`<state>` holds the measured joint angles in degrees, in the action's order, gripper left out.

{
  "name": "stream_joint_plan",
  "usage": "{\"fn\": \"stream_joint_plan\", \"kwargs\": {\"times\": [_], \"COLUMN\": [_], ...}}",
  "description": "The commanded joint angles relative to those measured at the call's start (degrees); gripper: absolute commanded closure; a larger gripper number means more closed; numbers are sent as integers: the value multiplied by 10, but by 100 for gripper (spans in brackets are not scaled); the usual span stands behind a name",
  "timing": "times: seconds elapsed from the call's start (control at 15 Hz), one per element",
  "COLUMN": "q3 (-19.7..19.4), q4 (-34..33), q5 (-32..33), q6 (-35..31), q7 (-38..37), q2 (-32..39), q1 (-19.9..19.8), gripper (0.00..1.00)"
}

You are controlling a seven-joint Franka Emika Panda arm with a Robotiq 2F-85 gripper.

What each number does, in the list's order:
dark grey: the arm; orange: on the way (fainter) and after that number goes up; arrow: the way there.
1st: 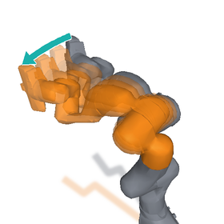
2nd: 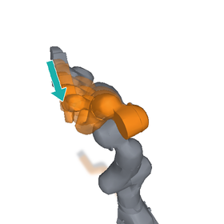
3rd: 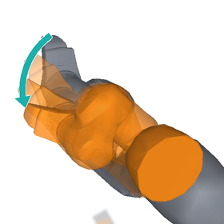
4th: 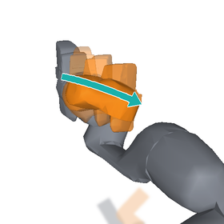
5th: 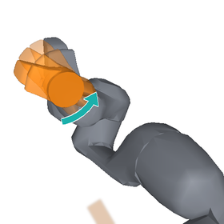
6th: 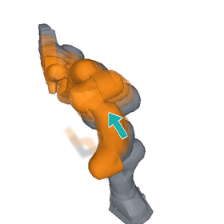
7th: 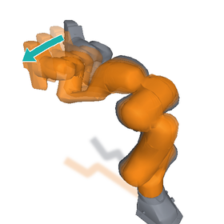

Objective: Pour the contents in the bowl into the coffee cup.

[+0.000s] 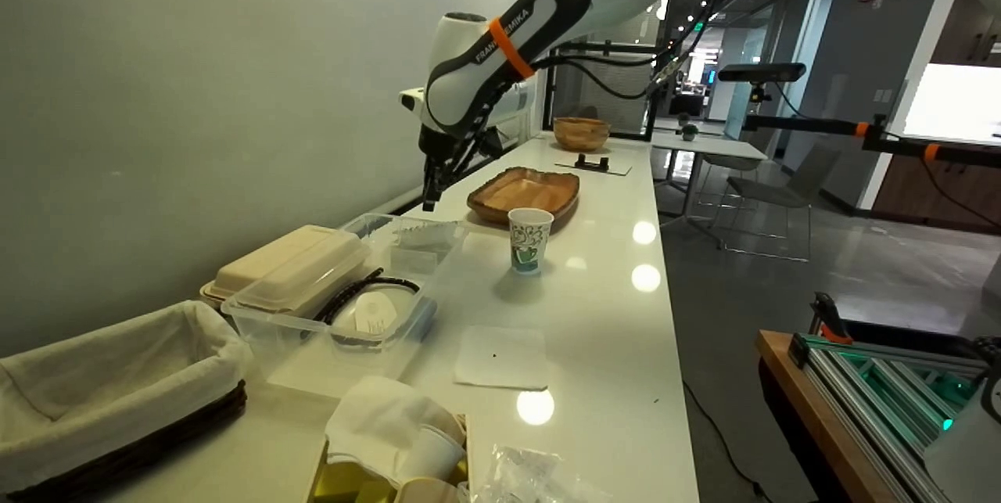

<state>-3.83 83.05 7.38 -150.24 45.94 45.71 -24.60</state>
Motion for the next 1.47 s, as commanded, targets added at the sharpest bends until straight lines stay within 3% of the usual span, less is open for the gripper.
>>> {"fn": "stream_joint_plan", "kwargs": {"times": [0.0,0.2,0.47,0.73,1.0,1.07,1.4], "q3": [-10,29,28,0,-22,-23,-30], "q4": [32,60,108,210,322,243,299], "q5": [-7,-64,-139,-154,-107,-130,-118], "q6": [114,232,312,305,293,318,312], "q7": [-54,-56,-110,-226,-378,-311,-362], "q2": [-76,-156,-259,-348,-418,-365,-403], "q1": [31,24,34,65,108,97,114], "gripper": [24,2,0,0,0,0,0]}}
